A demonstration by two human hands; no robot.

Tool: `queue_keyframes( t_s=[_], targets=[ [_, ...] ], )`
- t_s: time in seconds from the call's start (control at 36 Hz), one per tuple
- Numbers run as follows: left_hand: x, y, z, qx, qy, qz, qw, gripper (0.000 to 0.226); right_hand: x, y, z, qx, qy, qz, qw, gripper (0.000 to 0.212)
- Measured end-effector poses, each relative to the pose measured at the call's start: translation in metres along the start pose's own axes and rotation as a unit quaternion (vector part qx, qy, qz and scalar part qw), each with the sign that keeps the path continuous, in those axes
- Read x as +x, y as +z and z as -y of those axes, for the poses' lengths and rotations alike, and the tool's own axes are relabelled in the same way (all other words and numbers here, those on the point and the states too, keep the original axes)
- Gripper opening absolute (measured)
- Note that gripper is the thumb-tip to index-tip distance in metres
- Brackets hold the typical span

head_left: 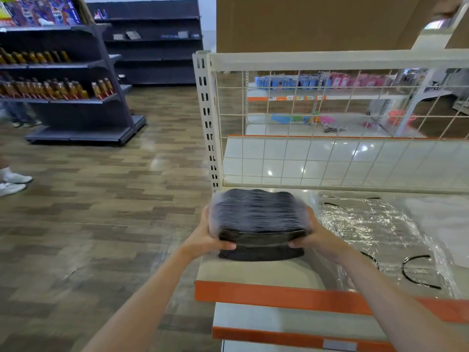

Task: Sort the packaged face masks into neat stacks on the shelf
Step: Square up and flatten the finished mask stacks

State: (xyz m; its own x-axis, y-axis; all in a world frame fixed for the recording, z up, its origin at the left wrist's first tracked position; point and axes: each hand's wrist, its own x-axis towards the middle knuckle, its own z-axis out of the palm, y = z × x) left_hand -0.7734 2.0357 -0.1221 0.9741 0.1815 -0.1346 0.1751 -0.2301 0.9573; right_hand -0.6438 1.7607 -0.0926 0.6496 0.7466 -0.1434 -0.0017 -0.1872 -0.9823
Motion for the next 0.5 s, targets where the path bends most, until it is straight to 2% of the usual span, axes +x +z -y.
queue_keyframes(
  t_s=[0.14, 0.31, 0.5],
  targets=[
    [-0.003, 0.001, -0.013, 0.005, 0.012, 0.003, 1.000, 0.131, 0.000, -0.002, 0.004, 0.043, 0.016, 0.004, 0.999, 0.107],
    [-0.003, -0.006, -0.021, 0.003, -0.001, 0.034, 0.999, 0.130, 0.003, -0.002, 0.009, 0.014, 0.032, -0.003, 0.999, 0.106],
    [0.006, -0.006, -0.034, 0.032, -0.072, 0.029, 0.996, 0.120, 0.009, -0.002, 0.018, -0.027, 0.077, -0.006, 0.997, 0.107]
  ],
)
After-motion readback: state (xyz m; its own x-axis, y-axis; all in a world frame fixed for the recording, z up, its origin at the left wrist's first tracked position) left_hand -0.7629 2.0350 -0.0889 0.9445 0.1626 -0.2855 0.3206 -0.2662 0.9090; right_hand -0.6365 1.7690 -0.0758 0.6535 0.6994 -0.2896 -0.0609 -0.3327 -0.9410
